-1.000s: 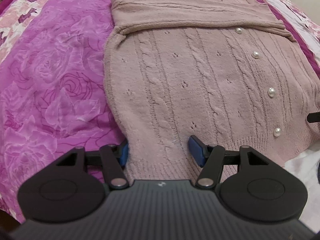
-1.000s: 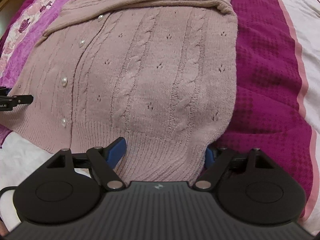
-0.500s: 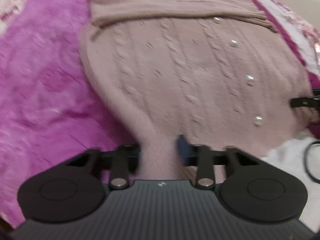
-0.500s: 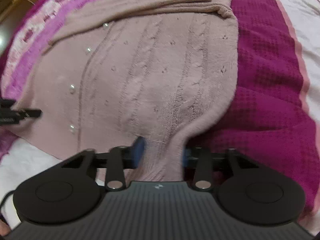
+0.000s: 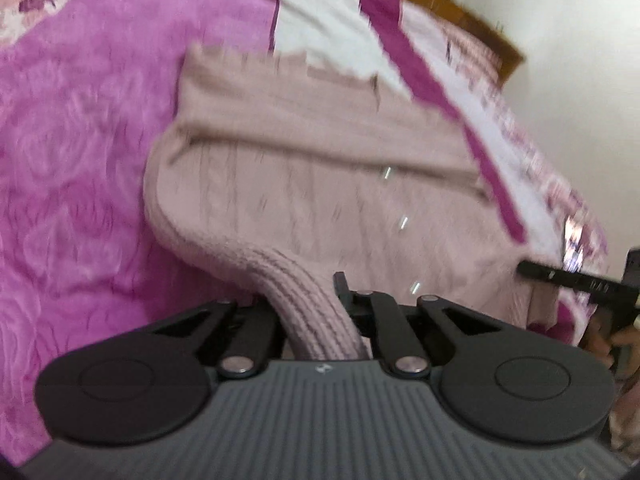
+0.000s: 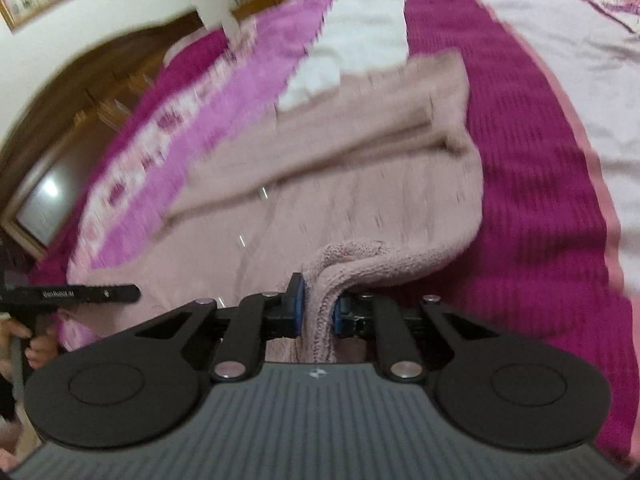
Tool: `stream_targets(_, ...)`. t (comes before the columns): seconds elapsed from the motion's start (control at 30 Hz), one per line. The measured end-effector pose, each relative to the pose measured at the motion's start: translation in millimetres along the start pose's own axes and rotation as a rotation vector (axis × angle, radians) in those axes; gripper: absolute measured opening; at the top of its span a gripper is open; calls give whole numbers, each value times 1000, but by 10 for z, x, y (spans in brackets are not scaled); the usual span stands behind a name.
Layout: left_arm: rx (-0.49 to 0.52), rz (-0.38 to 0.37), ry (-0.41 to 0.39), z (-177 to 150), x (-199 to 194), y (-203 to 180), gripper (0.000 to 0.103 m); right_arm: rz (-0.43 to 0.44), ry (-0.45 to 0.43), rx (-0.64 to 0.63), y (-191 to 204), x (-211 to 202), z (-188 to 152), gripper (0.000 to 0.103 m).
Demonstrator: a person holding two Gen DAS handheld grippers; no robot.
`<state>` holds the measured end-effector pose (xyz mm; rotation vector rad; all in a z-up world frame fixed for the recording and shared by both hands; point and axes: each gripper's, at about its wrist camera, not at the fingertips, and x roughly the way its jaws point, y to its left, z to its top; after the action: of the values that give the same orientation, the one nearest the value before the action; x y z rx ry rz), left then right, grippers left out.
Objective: Fold small clothes
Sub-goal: 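Grasp the hem with both tools and fold it up toward the collar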
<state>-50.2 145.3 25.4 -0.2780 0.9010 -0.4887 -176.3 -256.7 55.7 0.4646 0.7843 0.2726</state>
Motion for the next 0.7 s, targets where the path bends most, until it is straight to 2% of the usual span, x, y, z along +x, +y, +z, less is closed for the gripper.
stream_targets(0.2, -68, -37, -137, 231, -139, -77, 7, 76, -147, 75, -34, -107, 195, 14)
stream_targets(0.33, -101, -31, -217, 464, -152, -117, 7, 98, -226, 104, -54, -103, 368, 14)
stream_targets(0.43, -119, -11, -267, 665, -143, -112, 7, 109, -285, 123, -83, -71, 534, 14)
stream_targets(0.57, -137, 51, -315, 977, -19, -117, 7, 98, -356, 134, -125, 23, 841, 14)
stream_targets(0.7, -143, 91, -339, 1257, 182, -118, 7, 86, -401, 162, -190, 200, 1177, 9)
